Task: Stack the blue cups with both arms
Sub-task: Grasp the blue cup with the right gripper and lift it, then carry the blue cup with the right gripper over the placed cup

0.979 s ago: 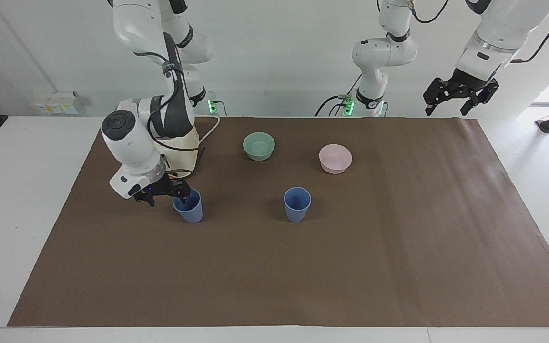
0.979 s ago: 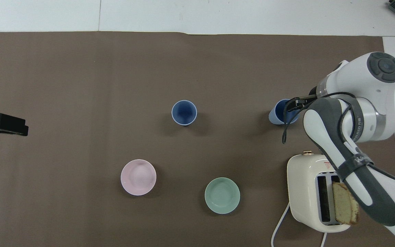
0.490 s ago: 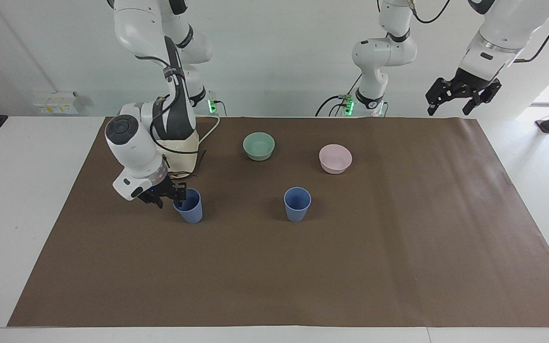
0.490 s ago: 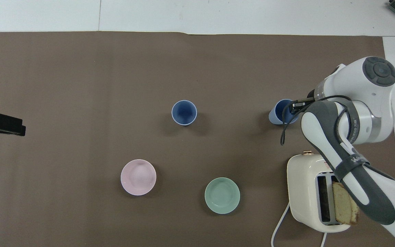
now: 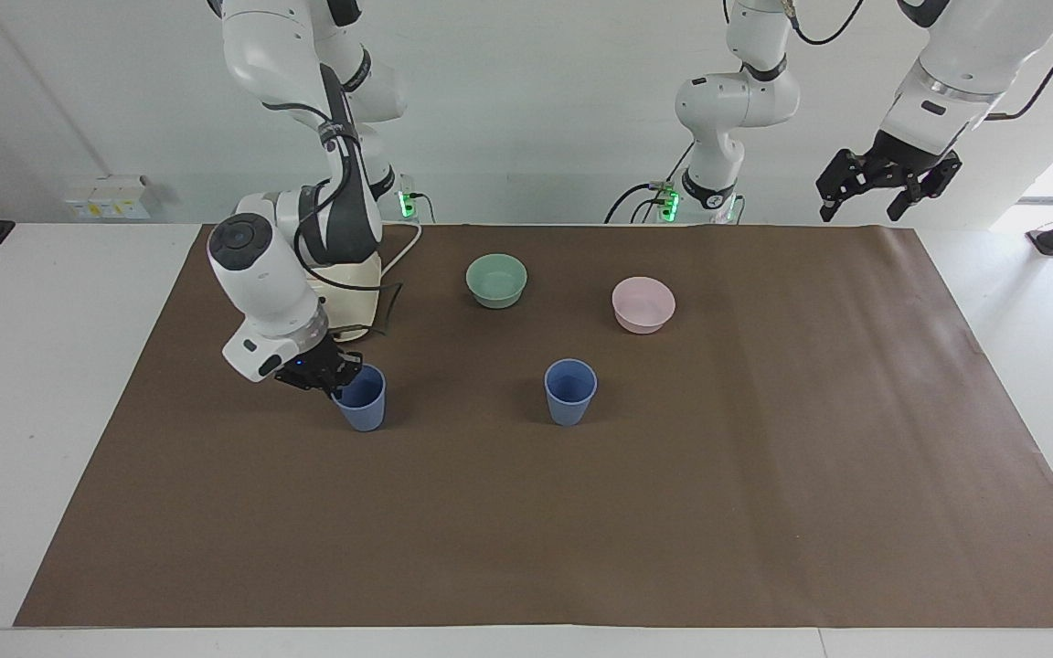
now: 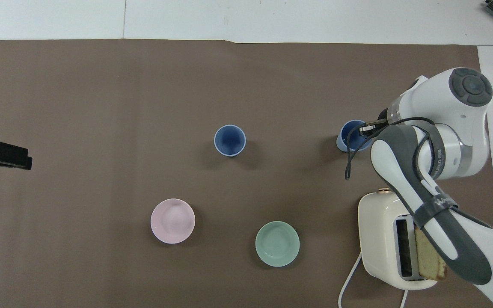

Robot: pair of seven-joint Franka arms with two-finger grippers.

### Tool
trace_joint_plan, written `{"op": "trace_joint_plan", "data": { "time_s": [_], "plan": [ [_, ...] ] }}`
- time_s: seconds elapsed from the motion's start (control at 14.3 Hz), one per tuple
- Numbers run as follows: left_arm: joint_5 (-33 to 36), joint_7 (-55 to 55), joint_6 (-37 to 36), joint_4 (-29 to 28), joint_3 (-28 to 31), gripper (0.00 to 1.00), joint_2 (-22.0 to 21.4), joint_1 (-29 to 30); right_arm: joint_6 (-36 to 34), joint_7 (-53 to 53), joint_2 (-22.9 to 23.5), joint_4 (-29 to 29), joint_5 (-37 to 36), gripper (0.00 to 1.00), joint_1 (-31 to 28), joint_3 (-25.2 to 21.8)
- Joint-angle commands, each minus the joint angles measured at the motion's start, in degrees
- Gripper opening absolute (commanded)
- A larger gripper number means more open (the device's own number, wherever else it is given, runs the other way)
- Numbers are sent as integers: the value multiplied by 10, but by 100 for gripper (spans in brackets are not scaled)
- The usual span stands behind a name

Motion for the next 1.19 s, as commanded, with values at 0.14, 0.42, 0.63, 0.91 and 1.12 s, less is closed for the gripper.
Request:
{"op": "trace_joint_plan", "data": {
  "time_s": [0.14,0.42,0.63,0.91,1.12],
  "plan": [
    [-8,2,-6,-8,5,100,-12,-3,-47,59,-1,69,0,0,19,7],
    [-8,2,-6,-8,6,100,-12,-3,-105,189,9,147,-1,0,70,17],
    [-8,2,-6,-7,5,100,-12,-3,-167,256,37,230,32,0,94,33],
    [-8,2,-6,-7,6,100,-12,-3,-175,323,48,261,41,0,136,36],
    [-8,2,-6,-7,5,100,-12,-3,-180,368,67,302,39,0,158,37]
  ]
}}
